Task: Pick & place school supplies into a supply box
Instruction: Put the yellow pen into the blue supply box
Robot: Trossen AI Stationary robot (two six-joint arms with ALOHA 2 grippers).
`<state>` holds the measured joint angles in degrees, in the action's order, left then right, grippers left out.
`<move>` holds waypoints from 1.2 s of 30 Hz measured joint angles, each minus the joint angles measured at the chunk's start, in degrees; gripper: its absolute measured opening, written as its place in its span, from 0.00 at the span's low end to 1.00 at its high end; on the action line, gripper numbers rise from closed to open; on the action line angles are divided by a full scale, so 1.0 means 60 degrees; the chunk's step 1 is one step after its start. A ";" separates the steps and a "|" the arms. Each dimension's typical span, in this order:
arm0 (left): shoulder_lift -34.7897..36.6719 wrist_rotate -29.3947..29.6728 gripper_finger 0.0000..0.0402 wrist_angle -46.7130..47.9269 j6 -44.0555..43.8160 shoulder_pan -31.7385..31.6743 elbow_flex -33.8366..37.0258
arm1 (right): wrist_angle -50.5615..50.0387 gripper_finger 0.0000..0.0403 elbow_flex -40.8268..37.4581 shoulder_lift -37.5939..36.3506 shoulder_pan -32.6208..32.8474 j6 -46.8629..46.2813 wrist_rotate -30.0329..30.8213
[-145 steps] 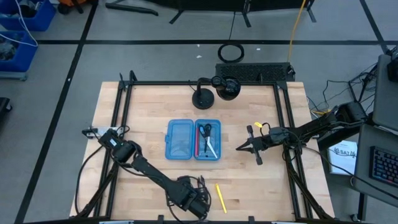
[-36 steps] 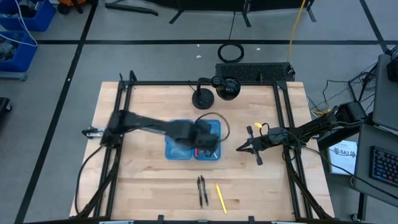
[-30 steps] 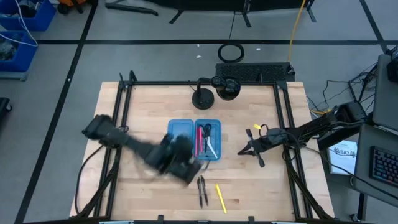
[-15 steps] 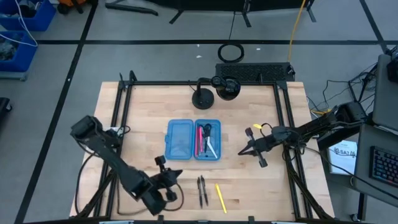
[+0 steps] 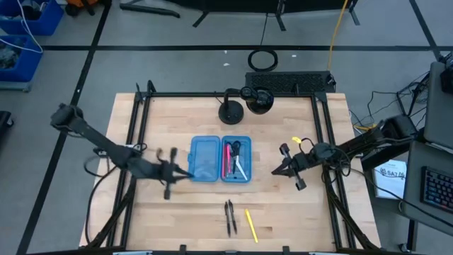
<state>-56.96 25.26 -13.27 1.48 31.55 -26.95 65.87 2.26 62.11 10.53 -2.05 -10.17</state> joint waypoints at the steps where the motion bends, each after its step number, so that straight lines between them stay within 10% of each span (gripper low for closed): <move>1: 0.0525 -0.0013 0.00 -0.0204 -0.0039 -0.0044 0.0430 | 0.0005 0.00 0.0000 0.0004 0.0203 -0.0080 0.0394; 6: 0.2607 -0.0180 0.00 -0.0089 -0.0405 0.0391 0.1673 | -0.0485 0.00 0.0337 -0.0004 0.1532 0.0069 0.3582; 21: 0.5525 0.2607 0.03 -0.0116 0.0560 0.0572 0.3510 | -0.8522 0.00 0.6375 0.1613 0.4297 -0.1753 0.7122; 28: 0.5507 0.3735 0.05 -0.0202 0.1336 0.0230 0.3510 | -1.2901 0.00 1.0577 0.4014 0.4621 -0.5117 0.7079; 36: 0.5500 0.3726 0.01 0.0326 0.1692 0.0120 0.3510 | -1.5589 0.00 1.4495 0.6805 0.4712 -1.0426 0.4465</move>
<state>-23.97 47.62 -11.31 11.64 32.27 -5.89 -27.67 89.23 102.94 38.81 -64.60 16.62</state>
